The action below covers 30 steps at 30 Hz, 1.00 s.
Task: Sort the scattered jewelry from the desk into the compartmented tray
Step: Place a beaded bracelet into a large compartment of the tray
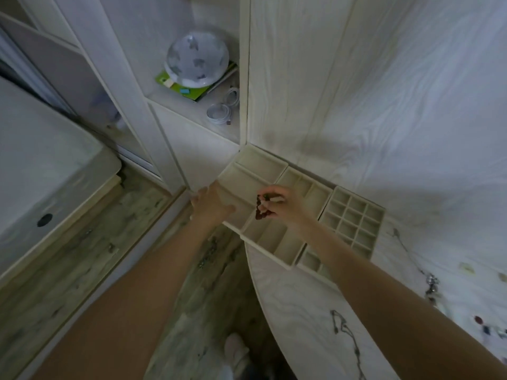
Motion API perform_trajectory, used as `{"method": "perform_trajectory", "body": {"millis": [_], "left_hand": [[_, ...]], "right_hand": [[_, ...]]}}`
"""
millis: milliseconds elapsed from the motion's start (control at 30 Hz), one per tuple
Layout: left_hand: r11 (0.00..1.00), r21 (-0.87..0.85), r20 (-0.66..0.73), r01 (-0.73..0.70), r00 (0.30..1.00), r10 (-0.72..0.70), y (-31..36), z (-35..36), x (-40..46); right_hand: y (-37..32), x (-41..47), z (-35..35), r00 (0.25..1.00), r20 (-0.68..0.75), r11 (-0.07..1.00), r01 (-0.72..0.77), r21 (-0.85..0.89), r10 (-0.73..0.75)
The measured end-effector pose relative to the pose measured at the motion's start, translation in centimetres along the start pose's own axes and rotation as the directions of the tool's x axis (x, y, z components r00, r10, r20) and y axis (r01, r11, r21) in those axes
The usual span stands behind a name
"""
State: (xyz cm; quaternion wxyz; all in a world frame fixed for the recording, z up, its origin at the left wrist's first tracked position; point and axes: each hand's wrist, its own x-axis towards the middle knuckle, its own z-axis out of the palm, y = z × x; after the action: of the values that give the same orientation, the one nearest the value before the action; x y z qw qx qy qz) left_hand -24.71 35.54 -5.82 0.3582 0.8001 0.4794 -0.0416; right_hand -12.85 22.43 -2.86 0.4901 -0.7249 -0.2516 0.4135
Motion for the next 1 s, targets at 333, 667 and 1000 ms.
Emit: {"method": "perform_trajectory", "body": {"millis": [333,667,1000], "left_hand": [[1.0,-0.027,-0.037,-0.007,0.999,0.006,-1.8,-0.5,0.8],[0.999,-0.018,0.006,-0.032,0.999,0.032,-2.6,0.0,1.3],[0.999,0.015,0.04,-0.029,0.999,0.028,-2.4,-0.4,0.9]], "right_hand": [[1.6,2.9,5.4,0.999,-0.03,0.974,-0.05,-0.22,0.044],[1.9,3.7,6.1,0.997,0.078,0.597,0.053,-0.801,0.016],[2.8,1.8,4.6,0.984,0.118,0.471,0.166,-0.866,-0.13]]}}
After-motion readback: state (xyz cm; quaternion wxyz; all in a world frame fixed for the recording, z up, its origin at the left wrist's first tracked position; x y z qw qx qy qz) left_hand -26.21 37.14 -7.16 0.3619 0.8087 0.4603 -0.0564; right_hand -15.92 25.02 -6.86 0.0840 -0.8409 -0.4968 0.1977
